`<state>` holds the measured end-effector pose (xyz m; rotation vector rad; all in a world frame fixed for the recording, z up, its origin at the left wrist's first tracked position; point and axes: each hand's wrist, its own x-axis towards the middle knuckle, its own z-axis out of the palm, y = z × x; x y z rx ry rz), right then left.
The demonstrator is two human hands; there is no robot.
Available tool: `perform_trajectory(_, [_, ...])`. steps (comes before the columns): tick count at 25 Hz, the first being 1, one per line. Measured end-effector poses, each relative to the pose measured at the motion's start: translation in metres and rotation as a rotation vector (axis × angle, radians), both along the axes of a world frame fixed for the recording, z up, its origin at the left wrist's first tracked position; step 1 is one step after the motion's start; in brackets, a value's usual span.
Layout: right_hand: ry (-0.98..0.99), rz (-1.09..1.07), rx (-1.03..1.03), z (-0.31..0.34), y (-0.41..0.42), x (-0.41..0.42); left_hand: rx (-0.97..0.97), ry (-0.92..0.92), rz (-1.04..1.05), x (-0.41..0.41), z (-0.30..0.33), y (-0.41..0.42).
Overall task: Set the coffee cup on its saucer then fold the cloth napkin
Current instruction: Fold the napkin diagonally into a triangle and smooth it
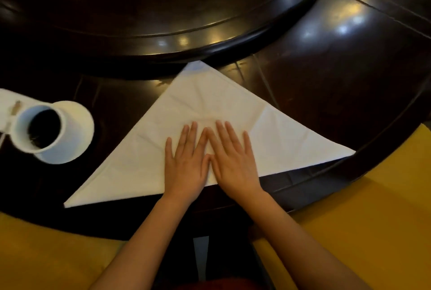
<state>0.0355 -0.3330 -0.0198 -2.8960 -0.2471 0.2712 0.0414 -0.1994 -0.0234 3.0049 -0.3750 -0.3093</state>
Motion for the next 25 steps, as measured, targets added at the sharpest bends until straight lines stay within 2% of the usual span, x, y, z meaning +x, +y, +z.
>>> perform_trajectory(11, [0.046, 0.074, -0.056, -0.005, -0.004, -0.005, -0.007, 0.005, 0.23, -0.054, -0.004, 0.147])
perform_trajectory(15, [0.093, 0.1, -0.061, 0.002, -0.001, -0.013, 0.002, 0.043, 0.351, -0.075, 0.001, 0.174])
perform_trajectory(17, [0.113, 0.076, -0.043, 0.006, 0.002, -0.023, -0.011, 0.036, 0.457, -0.079, 0.006, 0.166])
perform_trajectory(19, [0.128, 0.062, -0.016, 0.009, 0.006, -0.032, -0.059, -0.022, 0.464, -0.071, 0.012, 0.135])
perform_trajectory(22, [0.072, 0.157, -0.019, 0.007, 0.012, -0.014, -0.104, -0.073, 0.237, -0.043, 0.011, 0.067])
perform_trajectory(25, [0.047, 0.308, -0.058, -0.001, 0.017, 0.041, 0.024, -0.014, 0.133, -0.024, 0.003, 0.029])
